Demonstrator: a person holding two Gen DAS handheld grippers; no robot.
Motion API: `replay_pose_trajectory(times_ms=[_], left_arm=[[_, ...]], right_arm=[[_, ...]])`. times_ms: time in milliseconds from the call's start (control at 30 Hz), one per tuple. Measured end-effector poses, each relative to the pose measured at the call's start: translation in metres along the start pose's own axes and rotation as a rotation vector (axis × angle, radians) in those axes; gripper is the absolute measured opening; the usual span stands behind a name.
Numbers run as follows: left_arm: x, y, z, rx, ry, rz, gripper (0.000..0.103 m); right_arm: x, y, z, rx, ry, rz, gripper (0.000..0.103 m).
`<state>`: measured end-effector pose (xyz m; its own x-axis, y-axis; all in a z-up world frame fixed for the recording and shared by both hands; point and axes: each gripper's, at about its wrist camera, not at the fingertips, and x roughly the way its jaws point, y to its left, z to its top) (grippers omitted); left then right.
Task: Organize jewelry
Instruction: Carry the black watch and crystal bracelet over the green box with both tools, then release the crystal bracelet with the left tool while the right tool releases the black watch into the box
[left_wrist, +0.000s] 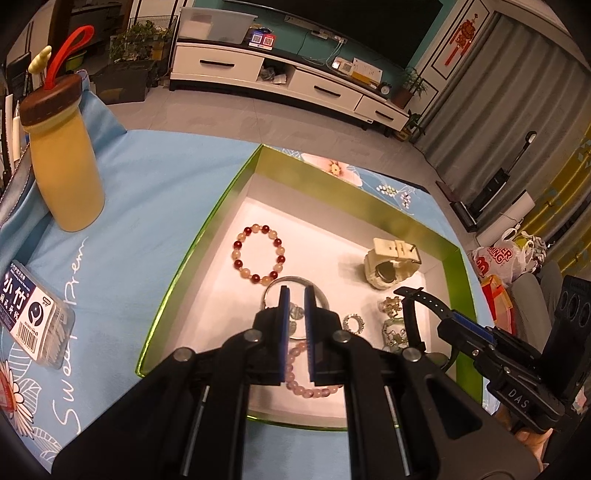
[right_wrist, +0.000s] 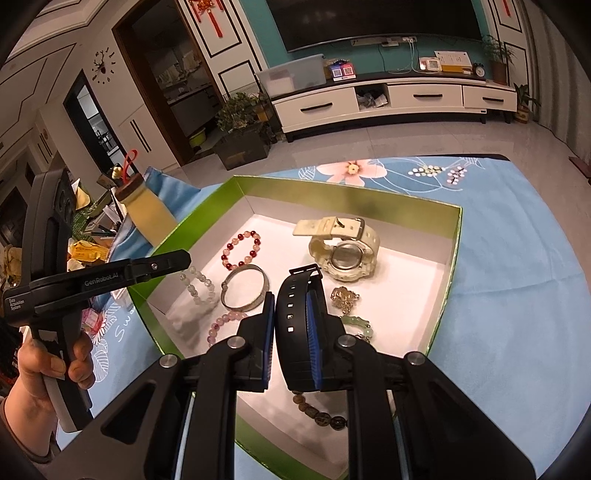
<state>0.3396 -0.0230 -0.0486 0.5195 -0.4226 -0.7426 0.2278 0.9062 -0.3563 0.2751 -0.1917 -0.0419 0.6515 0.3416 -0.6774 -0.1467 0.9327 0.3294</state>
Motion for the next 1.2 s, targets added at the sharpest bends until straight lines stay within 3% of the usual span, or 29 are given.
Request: replay_pose_trajectory(times_ms=[733, 1033, 1200], left_arm=[[-0.004, 0.003, -0.025, 0.065, 0.057, 0.099, 0.007], [-0.032, -0.006, -0.050, 0.079, 0.088, 0.110, 0.007], [-0.045, -0.008, -0.049, 0.086, 0.065, 0.137, 0.007]], right_arm=[[-0.002, -0.001, -0.011, 0.004, 0.031, 0.011, 0.016], [-0.013, 0.000, -0.017, -0.019, 0.039, 0.012, 0.017], [-0.015, 0.001, -0.013, -0.012, 0.032, 0.011, 0.017]])
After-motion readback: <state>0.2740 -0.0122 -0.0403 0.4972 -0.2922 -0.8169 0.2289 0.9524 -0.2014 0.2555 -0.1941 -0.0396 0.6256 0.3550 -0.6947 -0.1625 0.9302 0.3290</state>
